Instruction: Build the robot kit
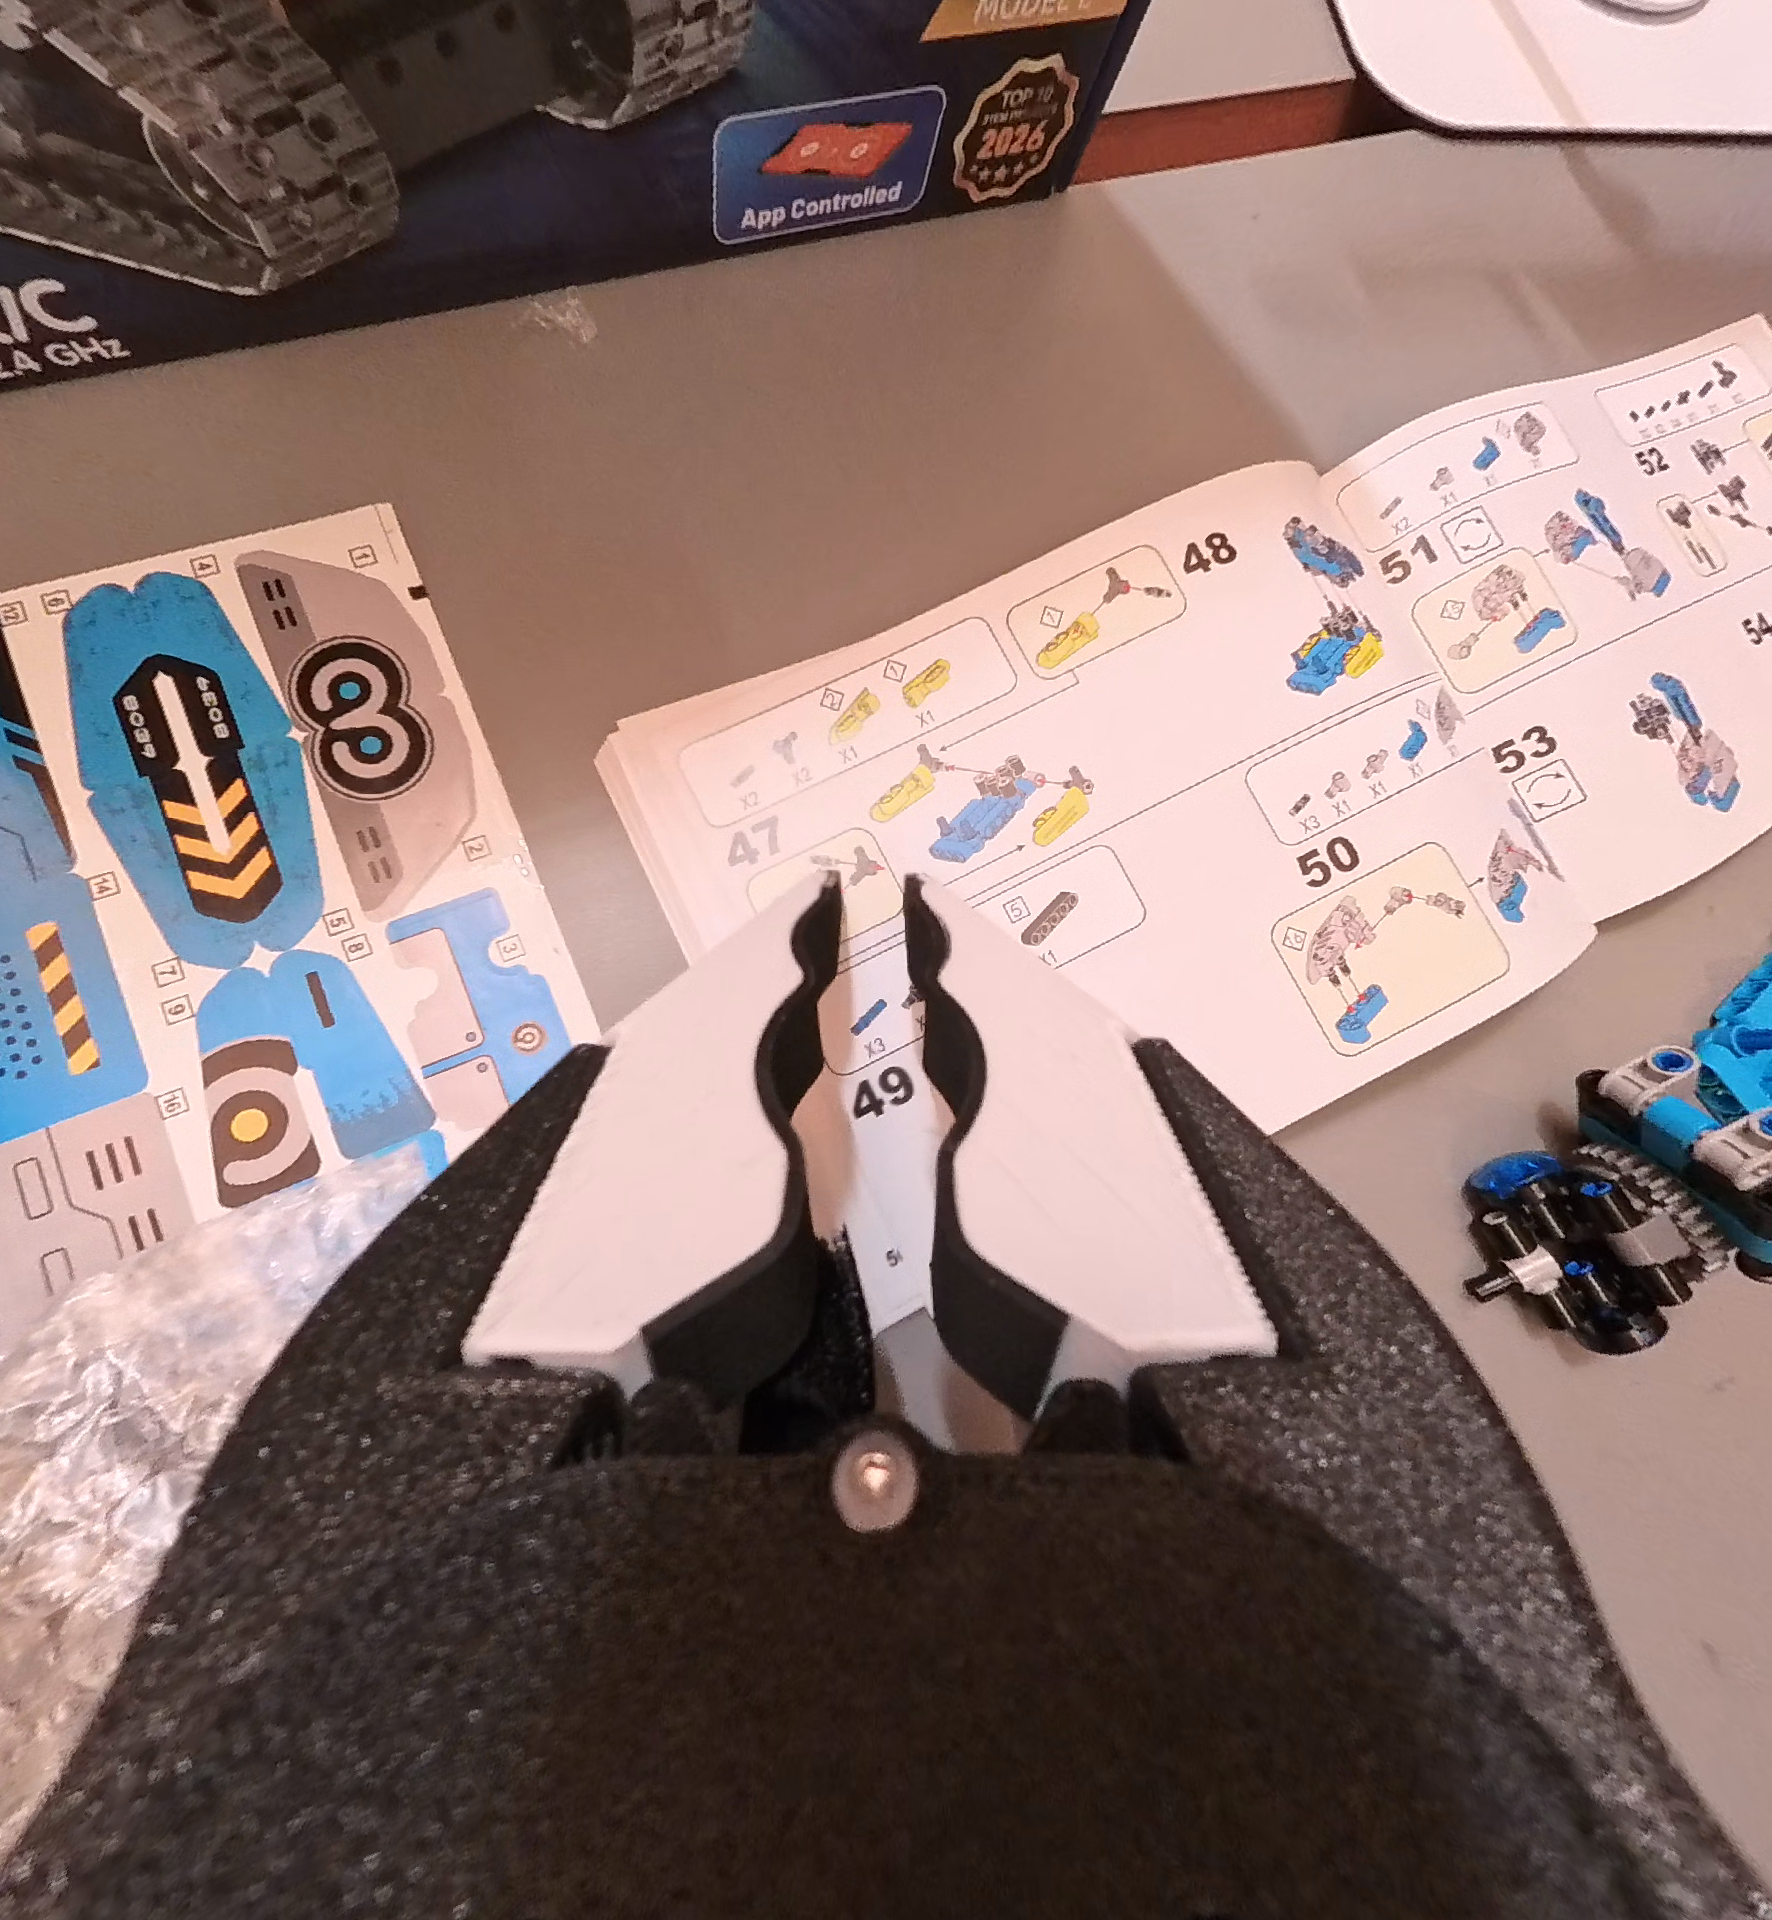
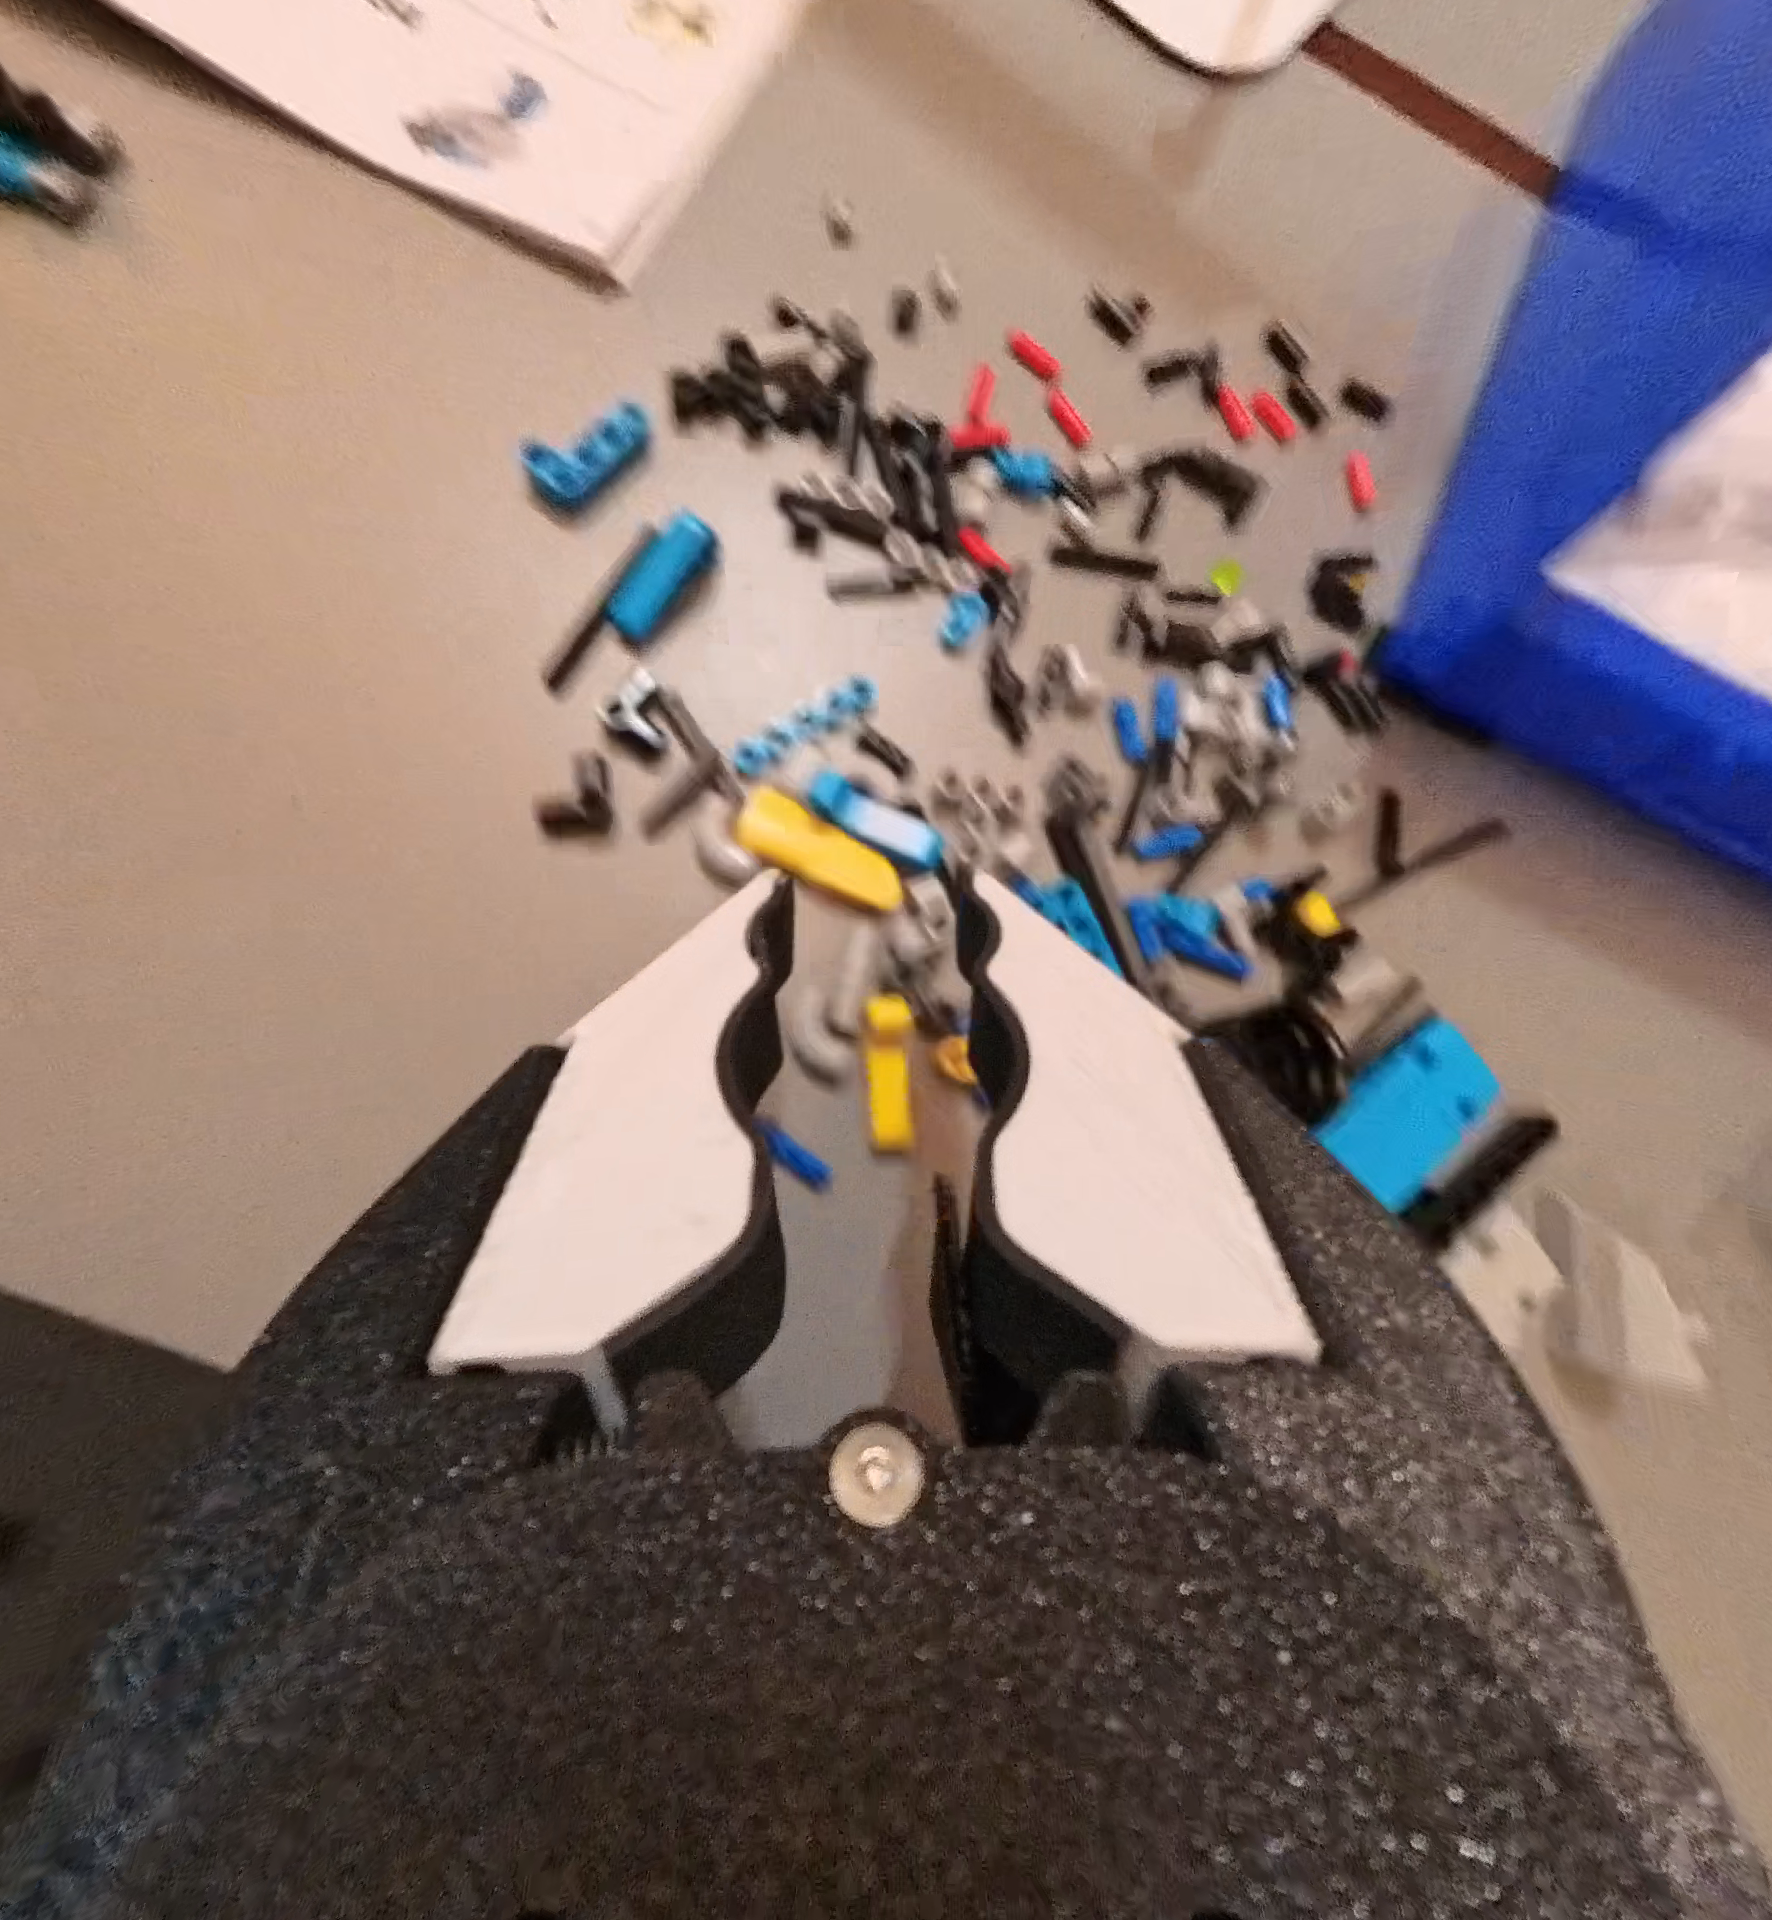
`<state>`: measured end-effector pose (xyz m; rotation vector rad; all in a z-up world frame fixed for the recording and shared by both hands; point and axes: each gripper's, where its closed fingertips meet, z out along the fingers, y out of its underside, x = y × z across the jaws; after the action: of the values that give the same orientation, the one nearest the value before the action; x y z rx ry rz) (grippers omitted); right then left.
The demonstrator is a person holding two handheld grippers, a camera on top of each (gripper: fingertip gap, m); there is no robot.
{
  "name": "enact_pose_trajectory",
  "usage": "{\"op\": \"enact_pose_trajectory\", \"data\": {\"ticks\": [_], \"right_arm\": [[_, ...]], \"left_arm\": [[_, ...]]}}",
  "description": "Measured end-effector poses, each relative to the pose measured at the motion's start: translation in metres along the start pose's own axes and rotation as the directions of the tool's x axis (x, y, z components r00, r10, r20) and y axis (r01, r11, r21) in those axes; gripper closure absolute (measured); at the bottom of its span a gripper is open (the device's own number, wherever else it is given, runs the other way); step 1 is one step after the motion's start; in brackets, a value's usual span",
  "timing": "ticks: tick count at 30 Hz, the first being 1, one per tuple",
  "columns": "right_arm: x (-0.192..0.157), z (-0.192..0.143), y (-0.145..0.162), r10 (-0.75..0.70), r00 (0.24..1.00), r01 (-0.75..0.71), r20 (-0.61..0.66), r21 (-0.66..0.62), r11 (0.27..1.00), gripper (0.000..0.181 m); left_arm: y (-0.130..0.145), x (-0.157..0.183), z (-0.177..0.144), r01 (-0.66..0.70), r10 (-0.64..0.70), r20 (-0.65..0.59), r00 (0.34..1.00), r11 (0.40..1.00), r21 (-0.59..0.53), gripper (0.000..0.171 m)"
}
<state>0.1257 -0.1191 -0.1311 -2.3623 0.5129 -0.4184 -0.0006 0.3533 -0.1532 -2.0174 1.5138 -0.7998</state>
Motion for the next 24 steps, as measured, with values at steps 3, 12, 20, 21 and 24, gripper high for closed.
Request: {"op": "enact_pose_trajectory", "data": {"ticks": [3, 12, 20, 21, 24], "right_arm": [[0.021, -0.022, 0.036, 0.067, 0.997, -0.068, -0.025, -0.032, 0.997, 0.151], [-0.009, 0.005, 0.023, 0.1, 0.994, -0.1, 0.042, 0.01, 0.995, 0.152], [-0.012, 0.025, 0.009, 0.059, 0.995, -0.059, 0.085, 0.006, 0.998, 0.145], [-0.015, 0.027, 0.006, 0.052, 0.993, -0.054, 0.106, 0.007, 0.999, 0.144], [-0.025, 0.032, 0.005, 0.011, 0.989, -0.01, 0.15, -0.011, 1.0, 0.163]], "left_arm": [[0.002, 0.0, 0.002, -0.006, 0.006, 0.005, 1.0, 1.0, -0.008, 0.16], [0.005, 0.0, 0.005, -0.011, 0.011, 0.013, 1.0, 1.0, -0.02, 0.16], [0.005, -0.001, 0.005, -0.011, 0.011, 0.014, 1.0, 1.0, -0.021, 0.16], [0.005, -0.001, 0.005, -0.012, 0.012, 0.014, 1.0, 1.0, -0.022, 0.16], [0.005, -0.001, 0.004, -0.014, 0.015, 0.017, 1.0, 1.0, -0.023, 0.16]]}}
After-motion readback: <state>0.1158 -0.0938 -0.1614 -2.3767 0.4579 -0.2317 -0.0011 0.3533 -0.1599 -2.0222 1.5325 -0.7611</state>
